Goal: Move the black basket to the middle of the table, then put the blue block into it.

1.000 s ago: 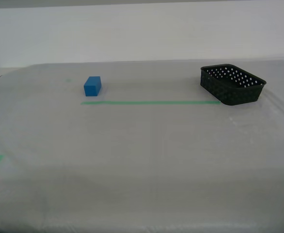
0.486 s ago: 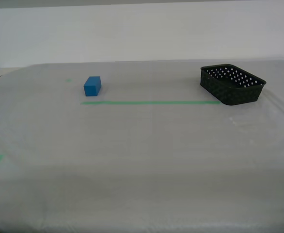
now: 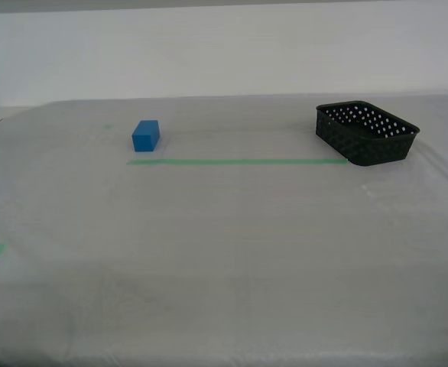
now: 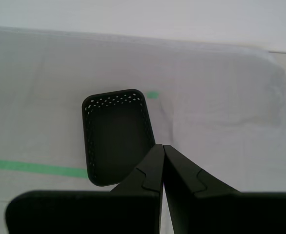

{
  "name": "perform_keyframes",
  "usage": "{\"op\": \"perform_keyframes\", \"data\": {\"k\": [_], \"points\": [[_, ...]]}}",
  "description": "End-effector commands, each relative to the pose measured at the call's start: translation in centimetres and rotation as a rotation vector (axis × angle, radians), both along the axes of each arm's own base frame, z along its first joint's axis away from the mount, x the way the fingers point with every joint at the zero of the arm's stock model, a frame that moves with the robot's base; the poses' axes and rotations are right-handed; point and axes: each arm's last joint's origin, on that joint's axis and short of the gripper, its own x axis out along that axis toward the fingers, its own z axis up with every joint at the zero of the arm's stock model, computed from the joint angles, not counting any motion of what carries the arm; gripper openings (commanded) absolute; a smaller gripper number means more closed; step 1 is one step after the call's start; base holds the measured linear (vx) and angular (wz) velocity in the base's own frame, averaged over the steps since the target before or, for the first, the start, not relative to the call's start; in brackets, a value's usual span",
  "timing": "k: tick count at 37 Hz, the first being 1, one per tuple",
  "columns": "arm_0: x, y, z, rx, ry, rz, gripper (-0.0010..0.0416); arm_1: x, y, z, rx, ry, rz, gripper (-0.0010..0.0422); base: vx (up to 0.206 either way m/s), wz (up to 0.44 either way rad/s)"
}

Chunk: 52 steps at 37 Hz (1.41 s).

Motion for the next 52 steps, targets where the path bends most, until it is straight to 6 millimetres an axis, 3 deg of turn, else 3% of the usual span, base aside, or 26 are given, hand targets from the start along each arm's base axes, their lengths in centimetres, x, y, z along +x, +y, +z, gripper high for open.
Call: {"op": "perform_keyframes", "data": {"k": [1, 28, 36, 52], "points": [[1.0, 0.1, 0.2, 0.015, 0.050, 0.027, -0.0001, 0.0, 0.0, 0.1, 0.002, -0.006, 0.001, 0.0000, 0.000, 0.000], [8.2, 0.1, -1.1, -0.024, 0.286, 0.084, -0.0001, 0.0, 0.0, 0.1, 0.002, -0.006, 0.001, 0.0000, 0.000, 0.000], [9.3, 0.1, -1.5, -0.055, 0.316, 0.125, 0.0000, 0.0, 0.0, 0.1, 0.002, -0.005, 0.000, 0.0000, 0.000, 0.000], [9.2, 0.0, -1.1, -0.061, 0.289, 0.117, 0.0000, 0.0, 0.0, 0.1, 0.002, -0.005, 0.001, 0.0000, 0.000, 0.000]]}}
